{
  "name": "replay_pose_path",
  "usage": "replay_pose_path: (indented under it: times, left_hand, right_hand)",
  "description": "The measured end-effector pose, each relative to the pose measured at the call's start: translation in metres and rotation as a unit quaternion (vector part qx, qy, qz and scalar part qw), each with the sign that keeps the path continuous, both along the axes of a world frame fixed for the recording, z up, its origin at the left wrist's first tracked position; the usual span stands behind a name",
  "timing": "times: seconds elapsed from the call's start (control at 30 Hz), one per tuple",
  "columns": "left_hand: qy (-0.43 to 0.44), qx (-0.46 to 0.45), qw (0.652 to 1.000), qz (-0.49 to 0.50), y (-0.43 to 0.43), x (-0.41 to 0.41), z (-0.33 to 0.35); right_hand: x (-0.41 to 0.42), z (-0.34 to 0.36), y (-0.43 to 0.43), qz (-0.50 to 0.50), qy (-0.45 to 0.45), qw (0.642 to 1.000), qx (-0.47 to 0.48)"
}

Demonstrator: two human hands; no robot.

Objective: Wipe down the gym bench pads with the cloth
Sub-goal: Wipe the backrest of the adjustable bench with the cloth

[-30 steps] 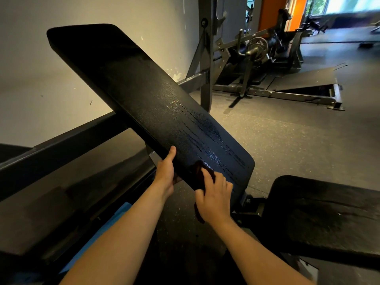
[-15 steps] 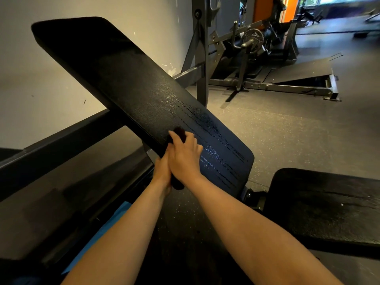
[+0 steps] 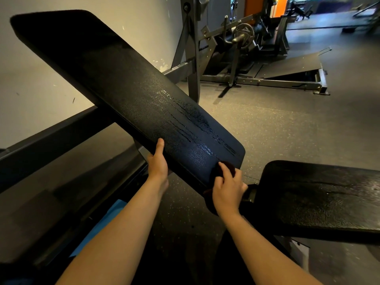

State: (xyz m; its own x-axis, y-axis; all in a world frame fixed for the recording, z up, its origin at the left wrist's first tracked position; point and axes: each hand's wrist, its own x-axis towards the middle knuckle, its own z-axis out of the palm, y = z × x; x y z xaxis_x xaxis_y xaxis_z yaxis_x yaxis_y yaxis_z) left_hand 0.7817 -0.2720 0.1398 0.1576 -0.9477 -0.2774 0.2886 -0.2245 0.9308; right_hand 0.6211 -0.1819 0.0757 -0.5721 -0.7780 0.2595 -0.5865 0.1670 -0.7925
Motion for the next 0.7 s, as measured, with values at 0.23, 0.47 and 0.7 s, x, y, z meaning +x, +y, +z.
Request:
replay_pose_path:
  times: [0.23, 0.47, 0.7]
  left_hand:
    - [-0.017, -0.018, 0.999, -0.039, 0.001, 0.008, 0.000]
    - [-0.018, -0.004, 0.999, -0.030, 0.012, -0.001, -0.005]
    - [-0.056, 0.034, 0.995, -0.073, 0.028, -0.021, -0.020]
  right_hand:
    - [0.091, 0.072, -0.044, 0.155, 0.110, 0.977, -0.095]
    - [0.042, 0.029, -0.016, 0.186, 0.208, 0.959, -0.045]
    - [0.009, -0.014, 0.026, 0.095, 0.146, 0.985, -0.013]
